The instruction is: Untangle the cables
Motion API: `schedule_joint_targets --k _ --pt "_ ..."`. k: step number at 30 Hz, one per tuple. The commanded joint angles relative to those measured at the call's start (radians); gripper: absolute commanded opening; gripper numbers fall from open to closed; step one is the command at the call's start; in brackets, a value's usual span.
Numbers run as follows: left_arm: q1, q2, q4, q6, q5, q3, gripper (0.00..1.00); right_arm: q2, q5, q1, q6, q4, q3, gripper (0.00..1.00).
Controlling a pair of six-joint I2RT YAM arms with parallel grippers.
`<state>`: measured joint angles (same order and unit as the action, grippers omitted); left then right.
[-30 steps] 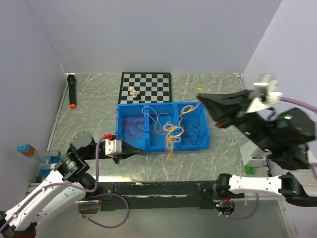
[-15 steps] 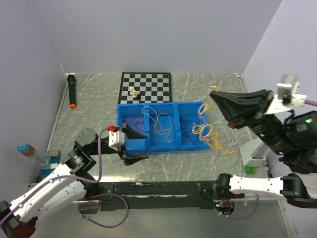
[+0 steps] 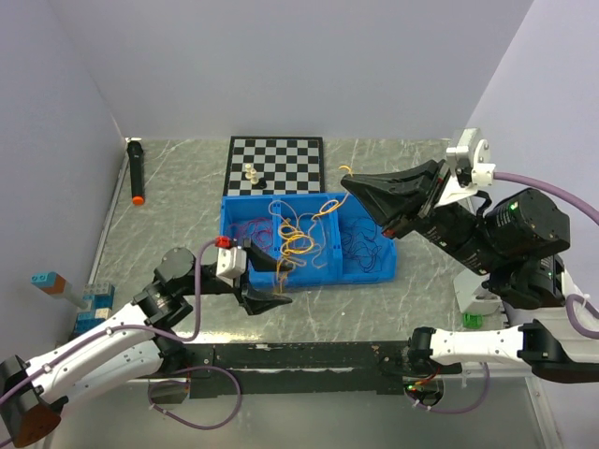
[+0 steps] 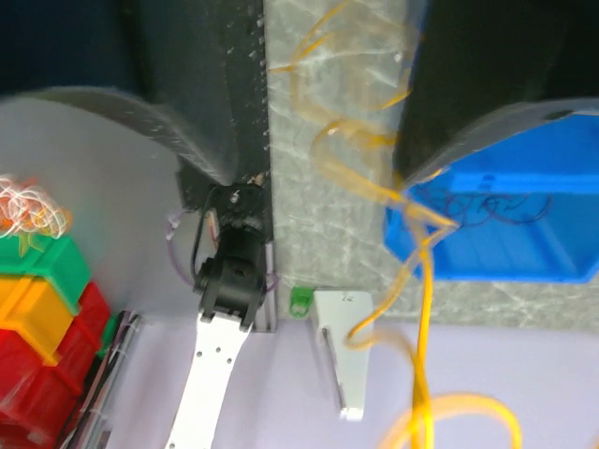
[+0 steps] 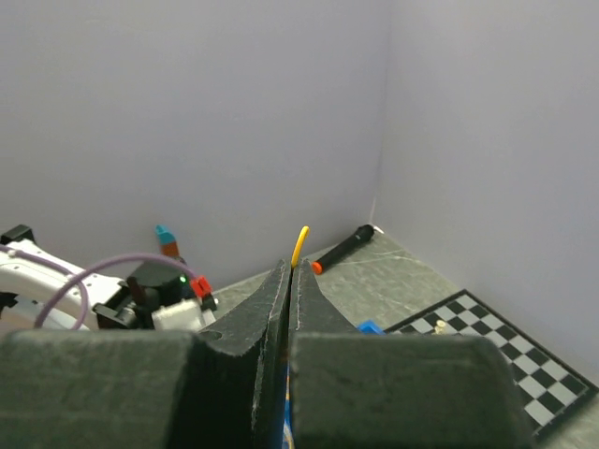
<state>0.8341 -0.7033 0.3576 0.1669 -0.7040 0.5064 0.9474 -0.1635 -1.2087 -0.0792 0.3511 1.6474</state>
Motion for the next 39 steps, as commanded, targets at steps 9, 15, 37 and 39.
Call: schedule_joint_targets --k 9,15,37,39 --pt "0.003 0.059 0.003 -0.072 0.015 -0.055 0.12 0.024 0.022 -0.006 -0.028 -0.005 0.129 0.0" --pt "-0.01 0.074 -0.011 -0.066 -0.002 -0.055 0.0 0.033 0.012 -0.006 -0.056 0.02 0.18 0.0" --pt "-0.026 0.137 -0.436 -0.668 -0.114 -0.129 0.01 0.133 -0.161 -0.006 -0.293 0.111 0.473 0.0" --pt "-0.03 0.14 -0.506 -0.734 -0.123 -0.132 0.01 0.111 -0.206 -0.006 -0.342 0.086 0.465 0.0"
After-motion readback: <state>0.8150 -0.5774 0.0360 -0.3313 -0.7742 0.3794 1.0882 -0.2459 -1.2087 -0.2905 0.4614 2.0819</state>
